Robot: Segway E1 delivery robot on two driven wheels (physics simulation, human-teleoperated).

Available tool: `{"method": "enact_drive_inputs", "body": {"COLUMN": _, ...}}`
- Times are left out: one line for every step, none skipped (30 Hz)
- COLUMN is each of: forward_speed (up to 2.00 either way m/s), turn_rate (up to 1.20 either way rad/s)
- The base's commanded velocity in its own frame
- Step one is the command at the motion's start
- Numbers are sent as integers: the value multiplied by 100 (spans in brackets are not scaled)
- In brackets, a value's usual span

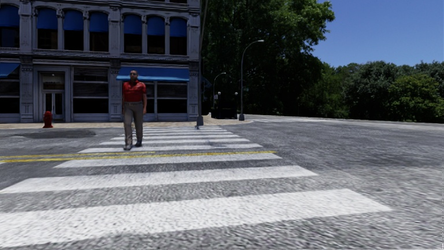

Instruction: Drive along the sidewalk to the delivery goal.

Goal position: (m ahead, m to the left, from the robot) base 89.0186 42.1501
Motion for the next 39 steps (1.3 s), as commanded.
{"method": "enact_drive_inputs", "body": {"forward_speed": 189, "turn_rate": 9}}
{"method": "enact_drive_inputs", "body": {"forward_speed": 191, "turn_rate": 14}}
{"method": "enact_drive_inputs", "body": {"forward_speed": 191, "turn_rate": 14}}
{"method": "enact_drive_inputs", "body": {"forward_speed": 192, "turn_rate": 15}}
{"method": "enact_drive_inputs", "body": {"forward_speed": 192, "turn_rate": 15}}
{"method": "enact_drive_inputs", "body": {"forward_speed": 192, "turn_rate": 15}}
{"method": "enact_drive_inputs", "body": {"forward_speed": 192, "turn_rate": 15}}
{"method": "enact_drive_inputs", "body": {"forward_speed": 192, "turn_rate": 15}}
{"method": "enact_drive_inputs", "body": {"forward_speed": 192, "turn_rate": 15}}
{"method": "enact_drive_inputs", "body": {"forward_speed": 192, "turn_rate": 15}}
{"method": "enact_drive_inputs", "body": {"forward_speed": 192, "turn_rate": 15}}
{"method": "enact_drive_inputs", "body": {"forward_speed": 192, "turn_rate": 15}}
{"method": "enact_drive_inputs", "body": {"forward_speed": 192, "turn_rate": 15}}
{"method": "enact_drive_inputs", "body": {"forward_speed": 192, "turn_rate": 15}}
{"method": "enact_drive_inputs", "body": {"forward_speed": 192, "turn_rate": 15}}
{"method": "enact_drive_inputs", "body": {"forward_speed": 192, "turn_rate": 15}}
{"method": "enact_drive_inputs", "body": {"forward_speed": 192, "turn_rate": 15}}
{"method": "enact_drive_inputs", "body": {"forward_speed": 192, "turn_rate": 15}}
{"method": "enact_drive_inputs", "body": {"forward_speed": 192, "turn_rate": 15}}
{"method": "enact_drive_inputs", "body": {"forward_speed": 192, "turn_rate": 15}}
{"method": "enact_drive_inputs", "body": {"forward_speed": 192, "turn_rate": 15}}
{"method": "enact_drive_inputs", "body": {"forward_speed": 192, "turn_rate": 15}}
{"method": "enact_drive_inputs", "body": {"forward_speed": 192, "turn_rate": 15}}
{"method": "enact_drive_inputs", "body": {"forward_speed": 192, "turn_rate": 15}}
{"method": "enact_drive_inputs", "body": {"forward_speed": 192, "turn_rate": 15}}
{"method": "enact_drive_inputs", "body": {"forward_speed": 192, "turn_rate": 17}}
{"method": "enact_drive_inputs", "body": {"forward_speed": 192, "turn_rate": 20}}
{"method": "enact_drive_inputs", "body": {"forward_speed": 192, "turn_rate": 21}}
{"method": "enact_drive_inputs", "body": {"forward_speed": 192, "turn_rate": 21}}
{"method": "enact_drive_inputs", "body": {"forward_speed": 192, "turn_rate": 23}}
{"method": "enact_drive_inputs", "body": {"forward_speed": 192, "turn_rate": 26}}
{"method": "enact_drive_inputs", "body": {"forward_speed": 192, "turn_rate": 26}}
{"method": "enact_drive_inputs", "body": {"forward_speed": 192, "turn_rate": 28}}
{"method": "enact_drive_inputs", "body": {"forward_speed": 192, "turn_rate": 28}}
{"method": "enact_drive_inputs", "body": {"forward_speed": 192, "turn_rate": 28}}
{"method": "enact_drive_inputs", "body": {"forward_speed": 192, "turn_rate": 29}}
{"method": "enact_drive_inputs", "body": {"forward_speed": 192, "turn_rate": 30}}
{"method": "enact_drive_inputs", "body": {"forward_speed": 192, "turn_rate": 31}}
{"method": "enact_drive_inputs", "body": {"forward_speed": 192, "turn_rate": 31}}
